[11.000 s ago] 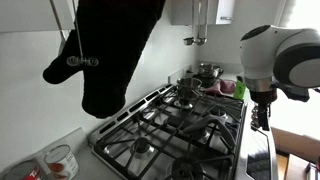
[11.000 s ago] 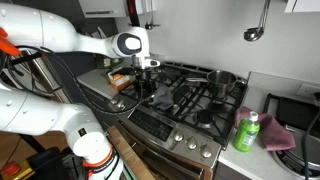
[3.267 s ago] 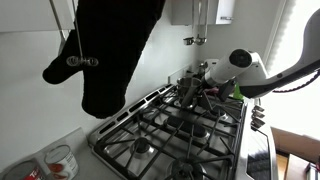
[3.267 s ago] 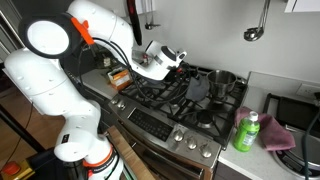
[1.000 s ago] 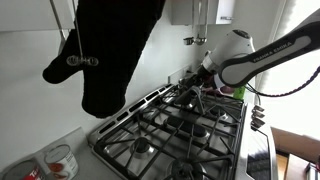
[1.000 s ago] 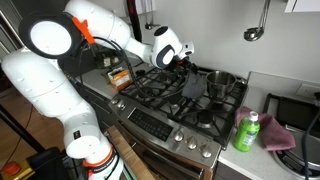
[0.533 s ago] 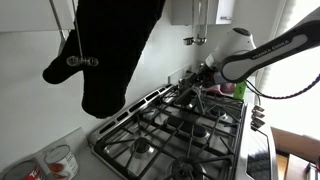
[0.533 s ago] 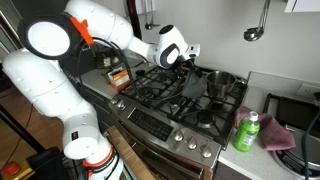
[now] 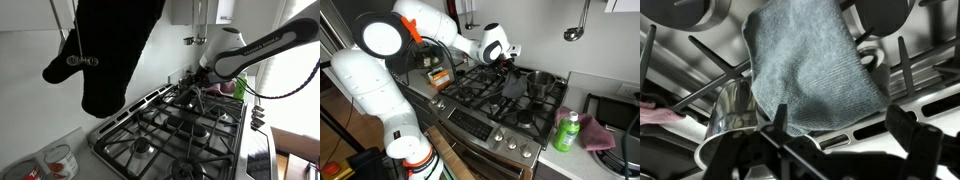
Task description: Put the kitchen towel on the pot them move the pot to the left
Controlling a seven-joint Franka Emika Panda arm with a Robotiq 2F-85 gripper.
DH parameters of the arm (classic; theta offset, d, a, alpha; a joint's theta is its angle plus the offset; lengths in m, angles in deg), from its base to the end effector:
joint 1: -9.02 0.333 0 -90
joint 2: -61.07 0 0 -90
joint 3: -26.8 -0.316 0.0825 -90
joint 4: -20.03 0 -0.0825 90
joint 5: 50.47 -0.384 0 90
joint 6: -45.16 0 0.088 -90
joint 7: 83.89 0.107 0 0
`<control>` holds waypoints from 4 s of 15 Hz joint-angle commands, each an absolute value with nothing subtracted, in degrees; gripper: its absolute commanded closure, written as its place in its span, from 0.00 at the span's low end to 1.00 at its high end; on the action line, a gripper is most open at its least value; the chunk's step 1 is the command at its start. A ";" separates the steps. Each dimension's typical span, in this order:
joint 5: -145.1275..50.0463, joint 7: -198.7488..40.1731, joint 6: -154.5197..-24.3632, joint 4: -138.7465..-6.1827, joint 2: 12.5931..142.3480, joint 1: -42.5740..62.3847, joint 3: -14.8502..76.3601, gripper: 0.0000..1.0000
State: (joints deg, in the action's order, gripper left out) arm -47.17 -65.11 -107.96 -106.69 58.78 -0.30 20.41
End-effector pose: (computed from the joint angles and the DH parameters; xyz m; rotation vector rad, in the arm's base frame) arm 0.5611 -0.0265 0.4512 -2.9761 0.5004 -0.7728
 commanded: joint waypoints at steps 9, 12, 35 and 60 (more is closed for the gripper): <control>-46.17 -64.05 -104.98 -100.47 65.85 5.95 26.12 0.20; -47.30 -64.54 -103.63 -100.19 66.13 6.25 26.80 0.45; -46.39 -63.89 -97.12 -99.34 64.92 7.11 28.24 0.92; -46.11 -65.53 -97.92 -107.57 58.85 12.44 23.17 1.00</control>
